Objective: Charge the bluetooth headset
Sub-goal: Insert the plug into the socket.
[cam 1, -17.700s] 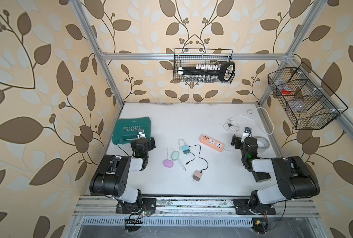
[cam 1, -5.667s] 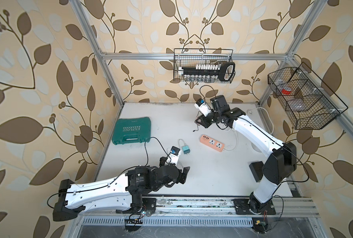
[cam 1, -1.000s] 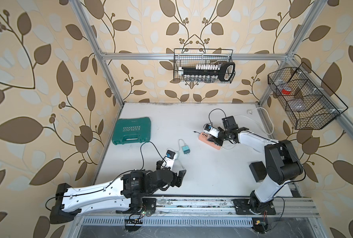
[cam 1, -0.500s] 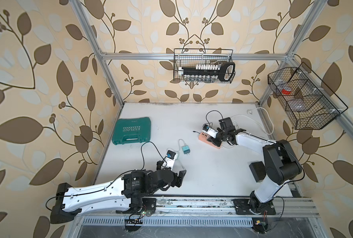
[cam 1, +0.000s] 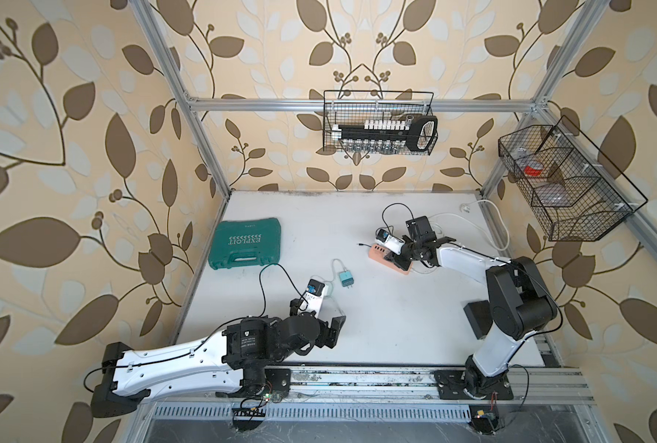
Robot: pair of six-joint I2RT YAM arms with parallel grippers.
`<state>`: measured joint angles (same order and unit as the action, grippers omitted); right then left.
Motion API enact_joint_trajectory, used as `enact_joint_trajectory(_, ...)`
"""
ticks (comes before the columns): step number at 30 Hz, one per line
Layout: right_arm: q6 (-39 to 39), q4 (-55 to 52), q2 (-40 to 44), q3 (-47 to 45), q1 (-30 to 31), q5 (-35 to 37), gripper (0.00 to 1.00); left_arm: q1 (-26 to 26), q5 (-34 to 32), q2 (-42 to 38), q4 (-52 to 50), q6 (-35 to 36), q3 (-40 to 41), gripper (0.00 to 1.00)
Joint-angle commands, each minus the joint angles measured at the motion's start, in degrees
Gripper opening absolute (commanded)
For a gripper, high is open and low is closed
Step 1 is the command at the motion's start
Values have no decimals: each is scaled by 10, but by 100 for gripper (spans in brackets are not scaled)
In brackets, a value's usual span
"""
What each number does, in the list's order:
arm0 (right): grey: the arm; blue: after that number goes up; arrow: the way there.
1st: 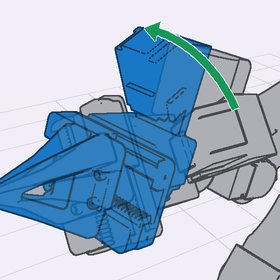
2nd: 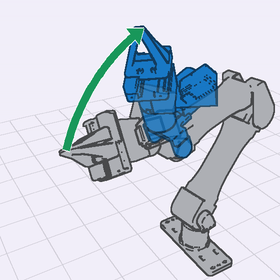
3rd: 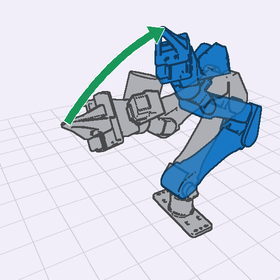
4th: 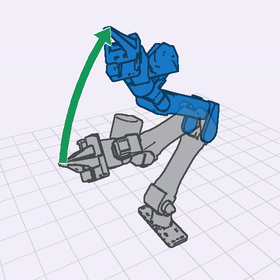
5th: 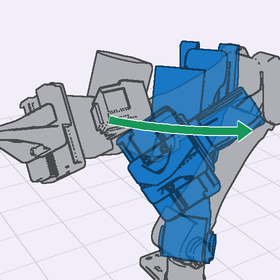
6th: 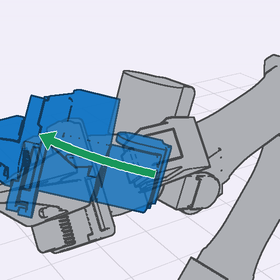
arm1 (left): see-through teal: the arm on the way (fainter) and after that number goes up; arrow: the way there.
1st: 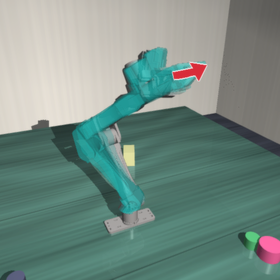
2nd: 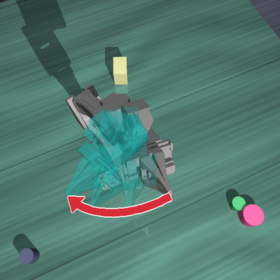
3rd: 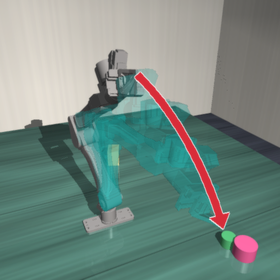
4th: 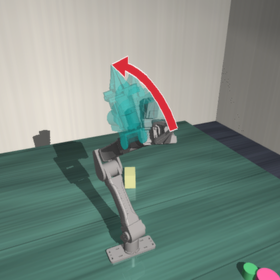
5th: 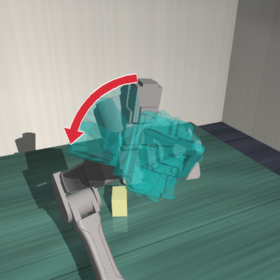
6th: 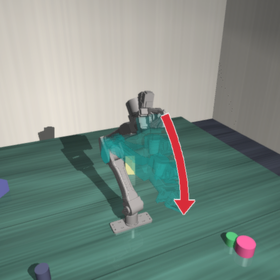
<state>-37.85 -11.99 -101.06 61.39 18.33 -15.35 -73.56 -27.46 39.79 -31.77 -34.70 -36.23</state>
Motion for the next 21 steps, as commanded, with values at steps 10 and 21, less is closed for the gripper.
enact_joint_trajectory(10,41,-99,8,-13,-17,45,21,-4,-11,-14,-3,0,-3,98)
enact_joint_trajectory(21,62,-79,24,-23,-20,13,25,-4,-5,-10,-3,-3,-8,98)
